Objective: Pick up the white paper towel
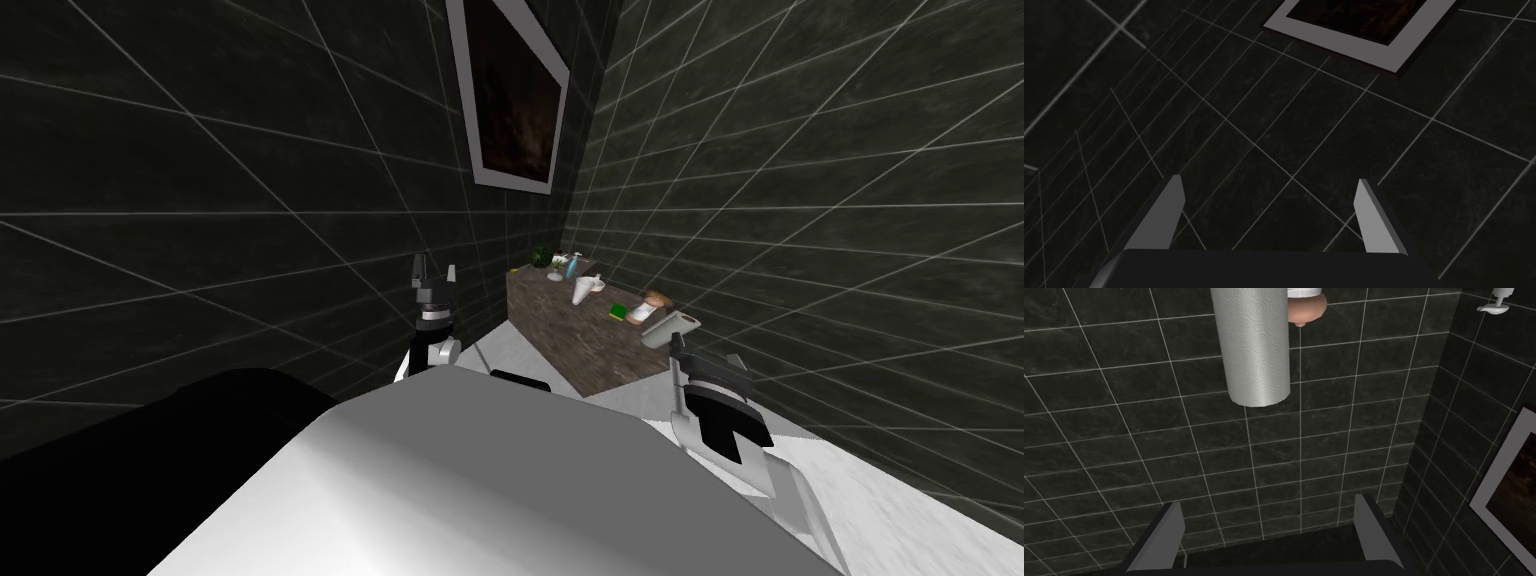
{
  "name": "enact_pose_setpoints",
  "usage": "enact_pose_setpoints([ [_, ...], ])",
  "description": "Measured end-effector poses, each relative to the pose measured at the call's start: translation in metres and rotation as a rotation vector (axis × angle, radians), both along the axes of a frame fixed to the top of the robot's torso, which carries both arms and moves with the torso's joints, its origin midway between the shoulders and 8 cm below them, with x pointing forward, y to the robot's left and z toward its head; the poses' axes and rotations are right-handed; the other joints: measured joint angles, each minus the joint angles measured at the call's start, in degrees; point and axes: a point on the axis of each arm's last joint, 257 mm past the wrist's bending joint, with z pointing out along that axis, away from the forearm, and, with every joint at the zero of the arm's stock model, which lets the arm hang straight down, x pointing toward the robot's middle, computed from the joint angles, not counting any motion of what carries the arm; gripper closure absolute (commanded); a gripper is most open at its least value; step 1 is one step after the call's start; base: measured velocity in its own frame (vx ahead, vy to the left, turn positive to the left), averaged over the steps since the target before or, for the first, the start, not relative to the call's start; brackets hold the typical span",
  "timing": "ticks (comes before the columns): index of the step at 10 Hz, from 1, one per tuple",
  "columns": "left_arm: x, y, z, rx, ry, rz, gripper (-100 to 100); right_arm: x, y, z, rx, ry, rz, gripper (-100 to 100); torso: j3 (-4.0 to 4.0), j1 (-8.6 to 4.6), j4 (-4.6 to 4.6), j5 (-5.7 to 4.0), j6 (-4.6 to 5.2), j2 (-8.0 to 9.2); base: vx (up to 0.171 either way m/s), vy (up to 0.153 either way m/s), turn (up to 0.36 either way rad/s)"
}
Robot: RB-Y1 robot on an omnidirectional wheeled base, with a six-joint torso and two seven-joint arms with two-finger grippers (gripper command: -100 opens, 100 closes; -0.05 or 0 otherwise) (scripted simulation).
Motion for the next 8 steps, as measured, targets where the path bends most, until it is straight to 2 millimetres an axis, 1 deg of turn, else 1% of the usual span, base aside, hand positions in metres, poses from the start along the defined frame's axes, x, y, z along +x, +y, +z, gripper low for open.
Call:
enact_pose_setpoints([
  [2,0.000,0.000,0.000,0.000,0.000,0.000,0,-0.013,-0.017,-0.022,-0.016,0.064,-0.052,-100,0.08,-0.03,0.03,-0.01,-0.01,0.13,0.189,0.067,-0.142],
  [3,0.000,0.000,0.000,0.000,0.000,0.000,0,-0.020,-0.020,-0.031,-0.023,0.093,-0.073,-100,0.06,-0.18,0.03,-0.03,-0.01,0.10,0.140,0.019,-0.036],
  [4,0.000,0.000,0.000,0.000,0.000,0.000,0,-0.022,-0.024,-0.036,-0.026,0.107,-0.084,-100,0.13,-0.31,0.05,-0.06,-0.04,0.24,0.113,0.014,-0.069],
  [5,0.000,0.000,0.000,0.000,0.000,0.000,0,-0.025,-0.027,-0.044,-0.027,0.124,-0.097,-100,0.20,-0.35,0.08,-0.08,-0.02,0.34,0.208,0.007,-0.187],
  [6,0.000,0.000,0.000,0.000,0.000,0.000,0,-0.034,-0.032,-0.058,-0.029,0.156,-0.121,-100,0.09,-0.37,0.04,-0.08,0.00,0.13,0.251,0.024,-0.122],
  [8,0.000,0.000,0.000,0.000,0.000,0.000,0,-0.042,-0.037,-0.080,-0.023,0.205,-0.158,-100,-0.06,-0.43,-0.02,-0.09,-0.04,-0.11,0.239,-0.019,-0.048],
])
